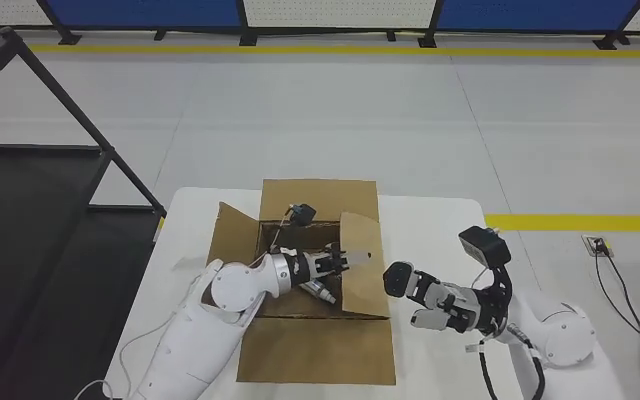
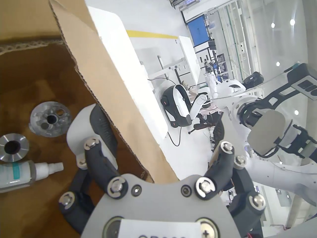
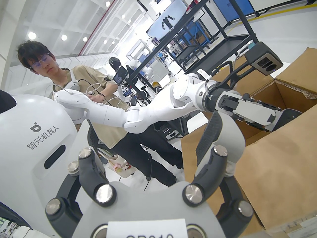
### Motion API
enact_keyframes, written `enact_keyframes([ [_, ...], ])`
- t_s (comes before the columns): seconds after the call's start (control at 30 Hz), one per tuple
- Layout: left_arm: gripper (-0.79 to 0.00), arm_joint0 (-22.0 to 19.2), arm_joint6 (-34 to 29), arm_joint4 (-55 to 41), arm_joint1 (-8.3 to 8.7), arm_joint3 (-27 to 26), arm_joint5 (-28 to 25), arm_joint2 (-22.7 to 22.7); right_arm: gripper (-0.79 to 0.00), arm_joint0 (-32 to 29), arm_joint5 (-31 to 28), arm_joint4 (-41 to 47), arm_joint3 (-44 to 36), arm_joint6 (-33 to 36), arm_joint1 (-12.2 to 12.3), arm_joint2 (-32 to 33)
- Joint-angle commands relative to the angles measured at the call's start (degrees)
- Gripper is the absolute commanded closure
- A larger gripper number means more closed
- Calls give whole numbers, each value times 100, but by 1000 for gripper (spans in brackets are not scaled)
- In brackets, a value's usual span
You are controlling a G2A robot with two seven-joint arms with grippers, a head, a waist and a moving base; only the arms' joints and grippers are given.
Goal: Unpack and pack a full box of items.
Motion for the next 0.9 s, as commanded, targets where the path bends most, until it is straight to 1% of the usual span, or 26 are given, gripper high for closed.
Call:
enact_keyframes([
  [0.0, -785, 4, 39, 63, -7, -188, 109, 44, -785, -92, -1, -15, -127, -1, 74, 22],
  [0.13, -785, -82, 153, 103, -55, -347, 265, 207, -785, -259, -28, -188, -258, -28, 210, 51],
  [0.43, -785, -564, 446, 75, -253, -249, 467, 708, -785, -681, -120, -341, -411, -121, 486, 124],
  [0.57, -785, -809, 553, 40, -383, -25, 521, 1026, -785, -793, -152, -625, -263, -153, 566, 145],
  [0.77, -785, -1150, 654, 29, -587, 415, 509, 1456, -785, -819, -229, -601, -269, -230, 610, -21],
  [0.87, -785, -1268, 690, 48, -669, 606, 488, 1595, -785, -770, -210, -699, -260, -212, 641, -77],
])
